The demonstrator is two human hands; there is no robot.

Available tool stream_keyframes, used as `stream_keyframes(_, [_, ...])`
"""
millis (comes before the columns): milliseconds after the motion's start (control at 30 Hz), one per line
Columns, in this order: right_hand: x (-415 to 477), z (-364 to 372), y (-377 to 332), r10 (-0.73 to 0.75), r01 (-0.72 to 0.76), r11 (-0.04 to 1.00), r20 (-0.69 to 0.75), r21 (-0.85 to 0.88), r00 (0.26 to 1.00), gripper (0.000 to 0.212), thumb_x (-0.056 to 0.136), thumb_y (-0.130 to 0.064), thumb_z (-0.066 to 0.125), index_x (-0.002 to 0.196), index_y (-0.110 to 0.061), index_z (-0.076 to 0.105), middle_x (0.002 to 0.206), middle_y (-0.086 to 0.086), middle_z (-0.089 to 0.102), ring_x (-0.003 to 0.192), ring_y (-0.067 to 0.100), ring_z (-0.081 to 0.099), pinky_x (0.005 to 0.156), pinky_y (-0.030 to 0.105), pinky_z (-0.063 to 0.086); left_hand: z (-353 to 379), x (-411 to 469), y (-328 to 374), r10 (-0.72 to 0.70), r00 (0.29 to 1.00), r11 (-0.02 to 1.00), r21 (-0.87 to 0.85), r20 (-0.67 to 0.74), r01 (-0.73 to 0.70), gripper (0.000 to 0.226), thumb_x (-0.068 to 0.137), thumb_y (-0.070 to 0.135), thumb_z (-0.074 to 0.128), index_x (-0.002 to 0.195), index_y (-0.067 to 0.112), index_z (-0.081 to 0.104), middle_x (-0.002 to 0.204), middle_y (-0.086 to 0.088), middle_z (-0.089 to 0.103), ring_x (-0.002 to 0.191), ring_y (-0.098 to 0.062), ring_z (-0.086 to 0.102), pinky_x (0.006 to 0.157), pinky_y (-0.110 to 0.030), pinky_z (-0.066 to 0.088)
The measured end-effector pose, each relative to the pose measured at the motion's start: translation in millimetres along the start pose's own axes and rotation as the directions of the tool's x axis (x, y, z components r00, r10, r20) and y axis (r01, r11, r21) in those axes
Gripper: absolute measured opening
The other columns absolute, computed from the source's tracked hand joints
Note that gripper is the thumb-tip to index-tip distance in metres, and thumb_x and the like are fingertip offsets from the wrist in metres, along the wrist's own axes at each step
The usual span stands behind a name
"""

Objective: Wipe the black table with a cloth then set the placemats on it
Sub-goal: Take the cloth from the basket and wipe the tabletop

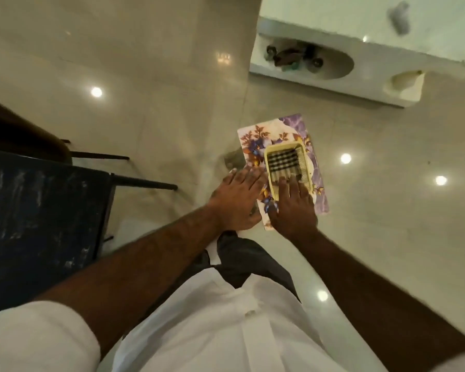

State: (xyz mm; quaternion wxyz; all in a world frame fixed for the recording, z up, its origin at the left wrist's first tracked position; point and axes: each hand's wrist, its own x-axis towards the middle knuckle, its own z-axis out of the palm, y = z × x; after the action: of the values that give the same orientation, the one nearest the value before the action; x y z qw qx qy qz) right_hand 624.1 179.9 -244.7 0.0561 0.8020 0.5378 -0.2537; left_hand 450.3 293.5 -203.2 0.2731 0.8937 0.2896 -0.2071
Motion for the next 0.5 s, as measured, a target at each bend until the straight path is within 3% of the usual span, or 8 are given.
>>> stream_keyframes(133, [55, 17, 35, 0.1, -0.103, 0.994, 0.098, 0.035, 0.99, 0.08, 0.101, -0.038, 0.07, 0.165, -0.004, 0.036, 0.167, 0.029, 0.041, 0.149, 0.052, 0.045, 0.121, 0.062, 0.043, 11, 48, 3, 0.01, 0.996, 1.0, 0.014, 0.091, -0.012, 0.103, 0.102, 0.063, 0.054, 0.177, 0.018, 0.0, 0.185, -0.009, -0.005, 0.171, -0.034, -0.005, 0.138, -0.058, 0.004])
stream_keyframes(300, [114, 38, 54, 0.239, -0.271, 0.952, 0.206, 0.144, 0.949, 0.07, 0.1, -0.025, 0.07, 0.159, -0.001, 0.041, 0.157, 0.028, 0.05, 0.142, 0.05, 0.053, 0.117, 0.056, 0.047, 40, 89, -2, 0.039, 0.979, 0.996, 0.065, 0.201, -0.053, 0.104, 0.103, 0.063, 0.057, 0.176, 0.018, -0.001, 0.185, -0.01, -0.006, 0.171, -0.035, -0.005, 0.138, -0.056, 0.002])
stream_keyframes(400, [141, 47, 58, 0.309, -0.356, 0.91, 0.225, 0.211, 0.924, 0.078, 0.097, -0.023, 0.074, 0.163, -0.007, 0.037, 0.158, 0.026, 0.048, 0.143, 0.05, 0.051, 0.117, 0.058, 0.049, 53, 108, -10, 0.039, 0.968, 0.994, 0.092, 0.249, -0.064, 0.104, 0.103, 0.06, 0.059, 0.176, 0.018, -0.002, 0.185, -0.01, -0.009, 0.171, -0.034, -0.006, 0.138, -0.056, 0.002])
stream_keyframes(500, [158, 63, 63, 0.305, -0.347, 0.92, 0.226, 0.18, 0.925, 0.082, 0.095, -0.02, 0.079, 0.164, -0.009, 0.035, 0.16, 0.024, 0.044, 0.143, 0.047, 0.052, 0.116, 0.057, 0.05, 66, 123, -20, 0.03, 0.962, 0.993, 0.104, 0.27, -0.06, 0.105, 0.103, 0.06, 0.06, 0.176, 0.018, -0.002, 0.185, -0.01, -0.007, 0.171, -0.034, -0.005, 0.138, -0.056, 0.002])
